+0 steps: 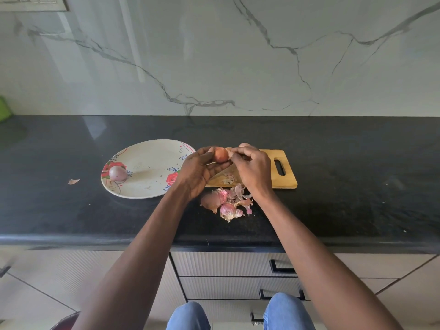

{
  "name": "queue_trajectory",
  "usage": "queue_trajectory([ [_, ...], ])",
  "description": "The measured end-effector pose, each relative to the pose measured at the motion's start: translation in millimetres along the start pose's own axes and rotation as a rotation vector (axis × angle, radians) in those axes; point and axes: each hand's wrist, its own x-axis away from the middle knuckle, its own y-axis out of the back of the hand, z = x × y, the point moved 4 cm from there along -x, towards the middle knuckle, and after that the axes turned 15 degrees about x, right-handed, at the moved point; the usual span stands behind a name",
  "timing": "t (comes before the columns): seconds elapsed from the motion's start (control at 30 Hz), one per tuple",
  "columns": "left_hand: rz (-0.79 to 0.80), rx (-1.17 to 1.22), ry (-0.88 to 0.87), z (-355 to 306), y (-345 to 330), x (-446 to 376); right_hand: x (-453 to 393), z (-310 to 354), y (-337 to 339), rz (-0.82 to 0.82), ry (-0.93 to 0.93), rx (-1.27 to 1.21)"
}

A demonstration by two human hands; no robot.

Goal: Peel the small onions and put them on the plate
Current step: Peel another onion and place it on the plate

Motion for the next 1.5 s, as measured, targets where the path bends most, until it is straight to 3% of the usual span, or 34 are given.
queue_trajectory([
  [0.13, -0.003, -0.062, -0.02, -0.6, 0.9, 0.2, -1.7, -2.5, -1.4, 0.032, -0.023, -0.025],
  [0.27, 0.001, -0.18, -0.078, -3.0, 3.4, 1.1, -2.9, -5.4, 2.6, 0.034, -0.099, -0.204],
  [0.4, 0.046, -0.217, -0.192, -3.7, 1.1, 3.7, -0.9, -1.0, -2.5, 0.197, -0.164, -0.315],
  [0.67, 0.04, -0.405, -0.433, -8.0, 0.8, 6.2, 2.4, 2.7, -2.3, 0.245, -0.162, -0.341],
  [0.8, 0.05, -0.621, -0.607, -8.0, 0.7, 7.7, 1.9, 1.7, -6.3, 0.254, -0.13, -0.321],
  [1.03, 0.049, -0.879, -0.681, -4.3, -2.9, 9.4, 1.0, -2.7, -9.7, 0.225, -0.093, -0.25],
  [1.2, 0.057, -0.923, -0.638, -0.7, -6.5, 10.4, -1.6, -5.3, -10.4, 0.223, -0.15, -0.352],
  [1.33, 0.099, -0.523, -0.437, -6.2, -5.5, 6.6, -5.8, -5.2, -4.4, 0.223, -0.198, -0.473],
  [1.5, 0.15, -0.424, -0.267, -4.0, -2.2, 2.7, -6.0, -3.6, -1.1, 0.19, -0.179, -0.495],
])
